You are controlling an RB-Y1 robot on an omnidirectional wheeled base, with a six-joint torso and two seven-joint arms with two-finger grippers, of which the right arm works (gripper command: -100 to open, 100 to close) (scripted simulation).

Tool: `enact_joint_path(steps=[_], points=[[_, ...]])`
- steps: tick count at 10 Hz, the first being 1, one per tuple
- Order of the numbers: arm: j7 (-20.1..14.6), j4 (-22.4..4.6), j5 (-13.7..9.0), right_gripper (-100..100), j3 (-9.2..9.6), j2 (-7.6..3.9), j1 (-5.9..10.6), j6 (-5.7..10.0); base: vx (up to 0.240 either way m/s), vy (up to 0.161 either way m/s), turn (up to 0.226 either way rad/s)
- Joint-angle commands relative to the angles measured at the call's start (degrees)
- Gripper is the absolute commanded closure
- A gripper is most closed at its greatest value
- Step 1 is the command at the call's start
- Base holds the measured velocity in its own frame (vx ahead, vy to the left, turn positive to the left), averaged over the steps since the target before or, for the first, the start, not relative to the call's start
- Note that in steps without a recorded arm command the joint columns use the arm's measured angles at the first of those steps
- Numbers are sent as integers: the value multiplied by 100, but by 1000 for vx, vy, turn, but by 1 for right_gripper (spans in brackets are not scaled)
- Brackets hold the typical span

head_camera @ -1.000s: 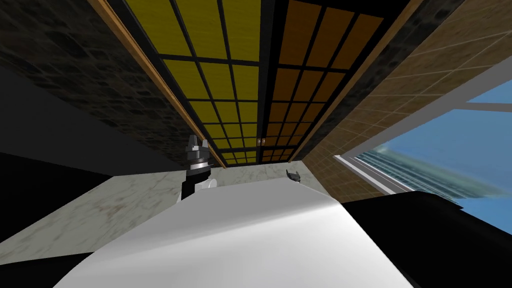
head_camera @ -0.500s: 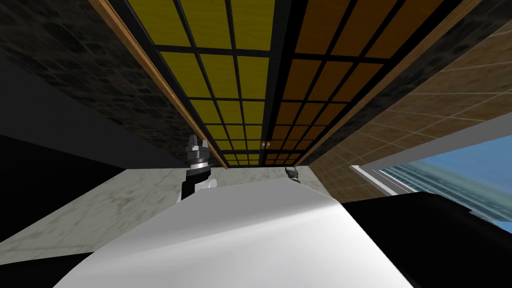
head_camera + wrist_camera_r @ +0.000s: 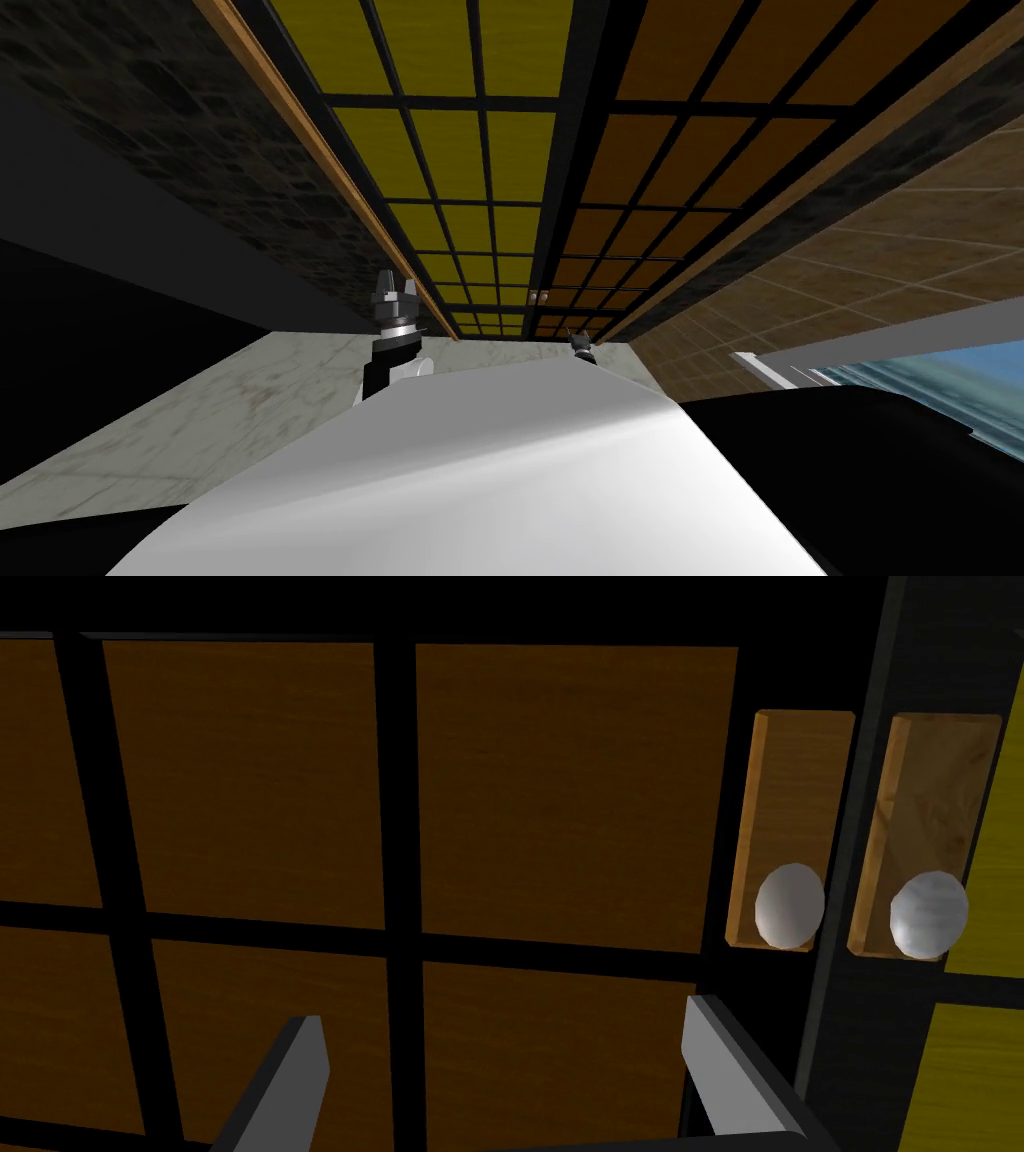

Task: Pull the door open

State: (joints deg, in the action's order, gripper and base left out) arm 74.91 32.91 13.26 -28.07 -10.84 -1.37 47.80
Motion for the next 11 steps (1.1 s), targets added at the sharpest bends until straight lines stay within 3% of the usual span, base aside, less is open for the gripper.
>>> enact_joint_path(steps=[1,8,9,10,11], points=[[19,-14,8,-100,24,42,139,34,187,16,100],[32,114,68,-100,183,235,632,87,175,4,108],[32,125,73,-100,197,251,671,92,162,-2,103],[30,238,77,-100,196,279,582,24,64,0,16],[30,238,77,100,196,279,582,24,-8,0,-15]])
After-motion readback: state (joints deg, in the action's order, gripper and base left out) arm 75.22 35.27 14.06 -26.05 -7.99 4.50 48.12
